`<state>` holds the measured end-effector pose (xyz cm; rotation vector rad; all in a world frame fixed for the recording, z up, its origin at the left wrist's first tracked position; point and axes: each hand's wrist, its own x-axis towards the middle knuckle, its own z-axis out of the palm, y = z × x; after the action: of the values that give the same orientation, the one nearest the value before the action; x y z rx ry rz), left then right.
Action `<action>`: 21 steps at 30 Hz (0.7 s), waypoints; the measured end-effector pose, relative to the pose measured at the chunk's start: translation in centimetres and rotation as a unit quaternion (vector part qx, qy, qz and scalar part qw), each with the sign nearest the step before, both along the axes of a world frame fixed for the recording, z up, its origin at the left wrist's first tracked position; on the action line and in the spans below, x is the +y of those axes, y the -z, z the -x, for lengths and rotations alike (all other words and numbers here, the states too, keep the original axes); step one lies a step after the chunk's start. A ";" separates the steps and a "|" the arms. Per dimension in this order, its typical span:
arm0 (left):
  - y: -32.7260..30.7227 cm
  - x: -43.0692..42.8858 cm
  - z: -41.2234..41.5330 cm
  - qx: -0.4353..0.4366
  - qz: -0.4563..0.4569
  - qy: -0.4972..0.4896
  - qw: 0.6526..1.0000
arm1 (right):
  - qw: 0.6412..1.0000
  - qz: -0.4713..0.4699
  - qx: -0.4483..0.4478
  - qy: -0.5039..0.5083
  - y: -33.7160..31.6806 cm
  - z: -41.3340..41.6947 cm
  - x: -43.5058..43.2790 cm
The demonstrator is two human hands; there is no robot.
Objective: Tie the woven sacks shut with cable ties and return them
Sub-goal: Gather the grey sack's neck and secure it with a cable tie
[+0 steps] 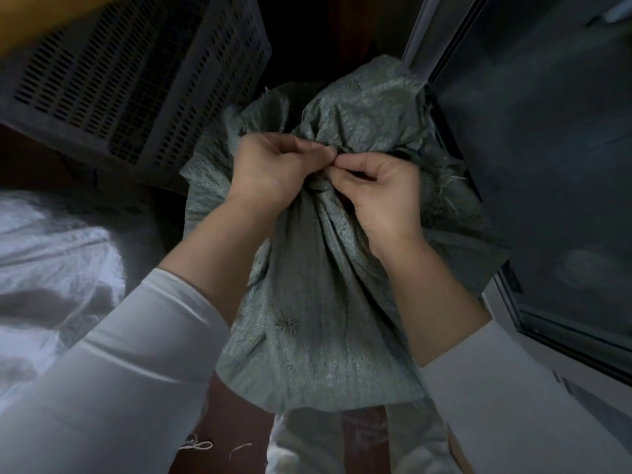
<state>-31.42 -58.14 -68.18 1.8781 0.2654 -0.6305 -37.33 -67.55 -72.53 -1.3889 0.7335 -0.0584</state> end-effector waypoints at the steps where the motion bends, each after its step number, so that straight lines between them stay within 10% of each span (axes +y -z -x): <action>1: 0.0 -0.1 -0.1 0.006 0.000 0.000 1.000 | 1.000 0.010 0.011 0.004 0.2 -0.2 0.1; 11: 0.2 0.4 -0.4 -0.030 -0.023 0.108 0.993 | 0.992 0.125 0.011 0.021 0.7 -0.5 1.4; 21: 0.1 2.0 0.0 -0.011 0.109 0.063 0.992 | 0.996 0.043 -0.009 0.078 0.9 -0.1 0.9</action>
<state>-31.44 -56.17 -68.25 1.6984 0.0586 -0.6950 -37.18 -66.62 -73.47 -1.4098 0.8306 -0.2279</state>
